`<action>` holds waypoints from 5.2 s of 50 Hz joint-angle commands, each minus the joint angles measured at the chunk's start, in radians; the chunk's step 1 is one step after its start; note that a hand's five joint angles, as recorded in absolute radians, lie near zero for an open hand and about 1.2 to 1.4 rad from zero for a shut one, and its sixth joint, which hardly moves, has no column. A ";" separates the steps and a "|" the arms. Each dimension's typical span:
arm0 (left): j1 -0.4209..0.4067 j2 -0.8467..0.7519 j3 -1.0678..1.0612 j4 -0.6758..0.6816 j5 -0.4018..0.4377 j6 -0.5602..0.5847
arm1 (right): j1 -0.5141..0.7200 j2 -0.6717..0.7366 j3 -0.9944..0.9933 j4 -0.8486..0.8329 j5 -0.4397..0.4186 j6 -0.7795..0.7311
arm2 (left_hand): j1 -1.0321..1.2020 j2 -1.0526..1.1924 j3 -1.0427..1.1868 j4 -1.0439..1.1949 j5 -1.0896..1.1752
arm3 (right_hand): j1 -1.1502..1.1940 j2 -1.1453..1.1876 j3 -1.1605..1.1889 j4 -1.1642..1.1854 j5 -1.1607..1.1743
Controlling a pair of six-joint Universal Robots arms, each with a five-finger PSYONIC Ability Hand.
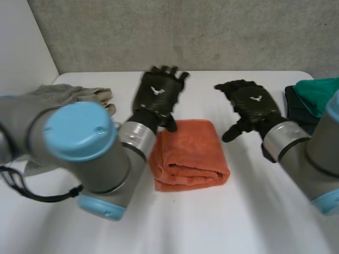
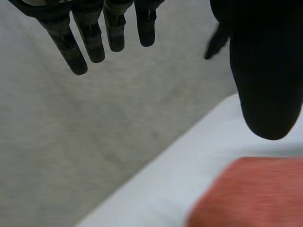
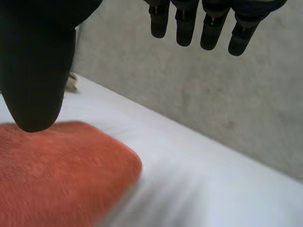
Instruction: Fold the laundry.
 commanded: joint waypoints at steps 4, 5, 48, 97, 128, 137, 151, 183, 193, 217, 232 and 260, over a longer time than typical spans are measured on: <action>-0.011 -0.273 0.299 -0.316 0.032 -0.126 | -0.017 0.214 -0.229 0.248 -0.008 -0.017 | 0.030 0.018 0.011 0.020 0.016 | -0.057 -0.040 -0.037 -0.038 -0.044; -0.011 -0.285 0.309 -0.337 0.029 -0.126 | -0.015 0.251 -0.258 0.280 -0.020 -0.019 | 0.038 0.027 0.020 0.029 0.025 | -0.057 -0.040 -0.037 -0.038 -0.044; 0.067 0.089 0.118 -0.422 0.192 0.004 | 0.231 0.085 0.220 -0.173 0.015 -0.362 | 0.032 0.021 0.014 0.023 0.019 | -0.057 -0.040 -0.037 -0.038 -0.044; 0.084 0.141 0.125 -0.416 0.436 -0.089 | 0.143 0.297 -0.088 -0.330 0.070 -0.381 | 0.041 0.030 0.023 0.032 0.028 | 1.165 1.182 1.185 1.184 1.178; 0.049 0.175 0.179 -0.411 0.451 -0.134 | -0.586 0.766 -0.815 -0.488 -0.315 0.029 | 0.047 0.036 0.029 0.038 0.034 | 1.165 1.182 1.185 1.184 1.178; 0.046 0.175 0.176 -0.411 0.450 -0.138 | -0.707 0.773 -0.630 -0.637 -0.387 -0.005 | 0.053 0.042 0.035 0.044 0.040 | 1.165 1.182 1.185 1.184 1.178; 0.043 0.172 0.158 -0.410 0.451 -0.140 | -0.741 0.651 -0.562 -0.669 -0.442 0.038 | 0.053 0.042 0.035 0.044 0.040 | 1.165 1.182 1.185 1.184 1.178; 0.037 0.212 0.139 -0.410 0.450 -0.141 | -0.807 0.260 -0.430 -0.008 0.129 -0.500 | 0.044 0.033 0.026 0.035 0.031 | -0.057 -0.040 -0.037 -0.038 -0.044; 0.095 0.270 0.145 -0.399 0.385 -0.137 | -0.656 0.086 -0.349 -0.149 0.106 -0.486 | 0.047 0.036 0.029 0.038 0.034 | -0.057 -0.040 -0.037 -0.038 -0.044; 0.708 -0.165 0.161 -0.230 0.218 0.346 | -0.233 -0.093 0.285 -0.361 -0.225 -0.473 | 0.056 0.045 0.038 0.047 0.043 | -0.057 -0.040 -0.037 -0.038 -0.044; 0.689 -0.224 0.194 -0.177 0.295 0.285 | -0.246 -0.062 0.325 -0.361 -0.208 -0.547 | 1.186 1.175 1.168 1.177 1.173 | -0.057 -0.040 -0.037 -0.038 -0.044; 0.040 -0.009 0.081 -0.111 0.301 -0.318 | -0.249 -0.146 0.289 -0.327 0.016 -0.530 | 1.186 1.175 1.168 1.177 1.173 | -0.057 -0.040 -0.037 -0.038 -0.044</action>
